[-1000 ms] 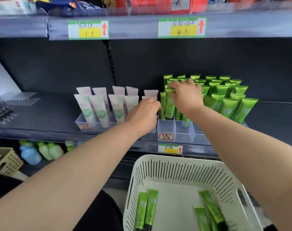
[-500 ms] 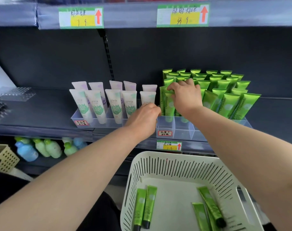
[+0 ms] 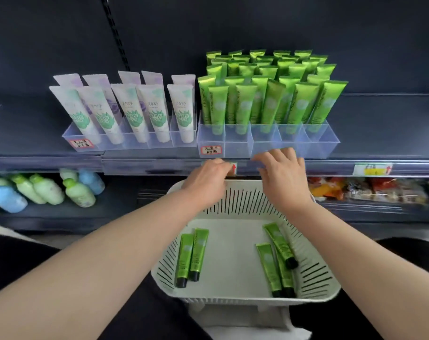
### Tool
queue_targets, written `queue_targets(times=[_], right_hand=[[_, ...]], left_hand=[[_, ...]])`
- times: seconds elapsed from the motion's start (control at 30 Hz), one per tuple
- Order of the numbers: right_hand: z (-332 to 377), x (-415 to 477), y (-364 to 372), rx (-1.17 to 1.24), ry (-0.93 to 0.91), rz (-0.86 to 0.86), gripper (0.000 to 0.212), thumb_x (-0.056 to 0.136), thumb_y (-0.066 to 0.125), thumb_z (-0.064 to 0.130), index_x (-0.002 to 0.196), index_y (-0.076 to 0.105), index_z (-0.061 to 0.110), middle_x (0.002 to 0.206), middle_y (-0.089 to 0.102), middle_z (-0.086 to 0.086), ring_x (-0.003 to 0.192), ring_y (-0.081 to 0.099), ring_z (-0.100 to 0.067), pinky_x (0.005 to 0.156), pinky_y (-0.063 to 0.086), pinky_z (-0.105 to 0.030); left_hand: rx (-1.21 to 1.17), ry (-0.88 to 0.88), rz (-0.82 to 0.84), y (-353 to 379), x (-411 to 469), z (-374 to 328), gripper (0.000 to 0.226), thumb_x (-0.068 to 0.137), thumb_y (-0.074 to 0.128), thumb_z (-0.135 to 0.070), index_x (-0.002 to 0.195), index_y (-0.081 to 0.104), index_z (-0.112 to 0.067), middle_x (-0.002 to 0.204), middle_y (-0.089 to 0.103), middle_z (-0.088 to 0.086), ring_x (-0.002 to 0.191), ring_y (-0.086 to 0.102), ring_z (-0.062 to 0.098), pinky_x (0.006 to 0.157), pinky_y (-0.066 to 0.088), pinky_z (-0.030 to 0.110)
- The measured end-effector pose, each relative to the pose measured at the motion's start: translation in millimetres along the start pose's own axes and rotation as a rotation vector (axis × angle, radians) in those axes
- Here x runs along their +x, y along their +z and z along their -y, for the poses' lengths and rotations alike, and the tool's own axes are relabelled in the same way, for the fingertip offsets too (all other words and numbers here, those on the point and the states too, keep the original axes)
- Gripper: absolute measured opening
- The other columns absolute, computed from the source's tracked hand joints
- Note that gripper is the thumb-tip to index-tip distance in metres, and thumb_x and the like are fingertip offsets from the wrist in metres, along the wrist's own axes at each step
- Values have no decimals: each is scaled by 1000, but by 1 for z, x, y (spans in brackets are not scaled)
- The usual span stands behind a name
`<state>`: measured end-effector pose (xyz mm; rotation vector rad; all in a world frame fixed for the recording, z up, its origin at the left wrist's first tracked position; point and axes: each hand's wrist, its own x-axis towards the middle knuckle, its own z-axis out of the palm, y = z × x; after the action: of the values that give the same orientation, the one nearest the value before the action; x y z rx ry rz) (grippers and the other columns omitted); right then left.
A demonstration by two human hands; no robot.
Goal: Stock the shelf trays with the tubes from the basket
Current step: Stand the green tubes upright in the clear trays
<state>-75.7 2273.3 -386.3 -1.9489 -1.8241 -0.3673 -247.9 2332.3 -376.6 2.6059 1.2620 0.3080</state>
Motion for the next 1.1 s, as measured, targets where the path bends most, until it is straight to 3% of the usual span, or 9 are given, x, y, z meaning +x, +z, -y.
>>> queue_targets(times=[0.2,0.33,0.47,0.57,0.67,0.8,0.9,1.1], right_hand=[[-32,-60,37,-60,176,508,39,90,53,13,126,54,30,128,51,3,123,39,-23,98,36,-41],[-43,-91,69,-15,274,913,53,85,54,7,135,44,22,137,40,-5,130,35,-26,108,31,-44],[-52,-113,105,29,354,1144,63,88,56,12,144,28,11,150,19,-21,133,35,-37,107,35,-43],[-57,-123,124,32,427,1161,73,91,57,16,149,14,8,155,5,-23,133,35,-38,107,38,-41],[-60,-125,130,15,516,1079,63,90,56,16,145,24,8,147,29,-22,122,47,-35,96,45,-42],[-54,-131,137,27,451,1021,42,88,53,9,129,43,12,126,49,-11,112,49,-32,89,47,-41],[-42,-134,141,57,403,1038,42,85,55,4,124,42,14,120,51,-9,104,55,-29,82,49,-37],[-35,-124,146,51,408,1050,58,90,52,15,141,26,16,121,56,-12,106,55,-29,78,47,-37]], left_hand=[[-60,-129,173,74,-18,-11,35,91,55,0,122,61,-16,124,57,2,113,56,21,95,45,33],[-52,-168,308,115,-30,-8,35,89,54,4,119,62,-13,121,57,5,112,56,22,96,48,37],[-68,-199,400,140,-37,-2,36,90,53,4,121,59,-11,126,54,6,114,54,23,93,46,31],[-85,-221,445,151,-42,3,37,90,52,4,122,59,-13,125,54,6,111,55,24,89,43,30],[-95,-240,489,161,-50,12,37,90,50,5,122,60,-11,124,55,8,111,55,25,92,45,32],[-94,-289,483,171,-61,28,39,92,50,5,126,58,-14,129,54,5,117,53,22,96,41,29],[-92,-333,480,172,-69,37,39,94,50,4,128,56,-14,133,52,6,122,51,23,100,41,32],[-82,-370,500,174,-78,48,40,93,51,3,128,56,-16,128,54,4,115,53,23,94,44,32]])
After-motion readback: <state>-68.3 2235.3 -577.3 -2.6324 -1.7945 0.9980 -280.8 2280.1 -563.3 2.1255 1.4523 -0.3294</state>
